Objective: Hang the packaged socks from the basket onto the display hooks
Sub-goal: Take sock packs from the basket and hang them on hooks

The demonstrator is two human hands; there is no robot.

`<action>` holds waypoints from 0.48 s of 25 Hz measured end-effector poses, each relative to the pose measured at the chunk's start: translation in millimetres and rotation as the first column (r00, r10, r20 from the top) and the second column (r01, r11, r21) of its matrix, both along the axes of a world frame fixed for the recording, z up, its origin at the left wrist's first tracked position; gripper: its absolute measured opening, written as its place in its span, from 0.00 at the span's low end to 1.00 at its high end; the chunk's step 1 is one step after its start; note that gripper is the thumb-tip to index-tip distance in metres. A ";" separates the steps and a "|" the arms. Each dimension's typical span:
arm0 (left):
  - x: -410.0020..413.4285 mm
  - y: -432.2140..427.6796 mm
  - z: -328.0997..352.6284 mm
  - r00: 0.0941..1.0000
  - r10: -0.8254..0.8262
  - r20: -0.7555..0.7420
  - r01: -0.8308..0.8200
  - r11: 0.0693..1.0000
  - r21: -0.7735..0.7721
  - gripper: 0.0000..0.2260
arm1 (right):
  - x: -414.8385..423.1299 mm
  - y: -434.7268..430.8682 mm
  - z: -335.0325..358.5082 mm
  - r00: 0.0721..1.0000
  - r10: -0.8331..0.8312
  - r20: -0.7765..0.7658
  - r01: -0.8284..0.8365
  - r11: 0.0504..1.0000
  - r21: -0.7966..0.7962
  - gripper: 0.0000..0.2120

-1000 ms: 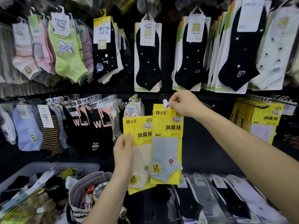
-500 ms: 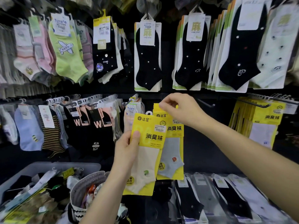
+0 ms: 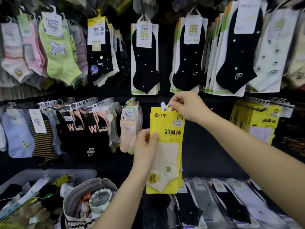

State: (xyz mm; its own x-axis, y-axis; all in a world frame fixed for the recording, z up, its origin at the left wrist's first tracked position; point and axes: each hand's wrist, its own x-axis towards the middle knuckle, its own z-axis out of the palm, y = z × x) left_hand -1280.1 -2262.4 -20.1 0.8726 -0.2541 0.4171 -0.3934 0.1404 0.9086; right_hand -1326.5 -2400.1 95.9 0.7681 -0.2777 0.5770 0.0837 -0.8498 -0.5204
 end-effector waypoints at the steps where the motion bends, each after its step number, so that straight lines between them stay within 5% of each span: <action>1: 1.5 -1.1 -0.8 1.000 0.024 -0.010 -0.024 1.000 -0.006 0.02 | 3.8 1.1 1.6 1.000 0.002 -0.004 -0.001 1.000 0.004 0.08; 9: 11.1 -4.6 -17.3 0.999 0.029 -0.025 -0.026 0.995 0.098 0.17 | 27.9 -1.8 -12.9 0.996 -0.076 -0.053 0.076 0.997 0.007 0.03; 12: 11.0 -12.2 -16.9 0.999 -0.048 -0.015 0.050 0.989 0.143 0.15 | 27.2 -5.5 -23.0 0.996 -0.091 0.001 0.091 0.996 0.009 0.06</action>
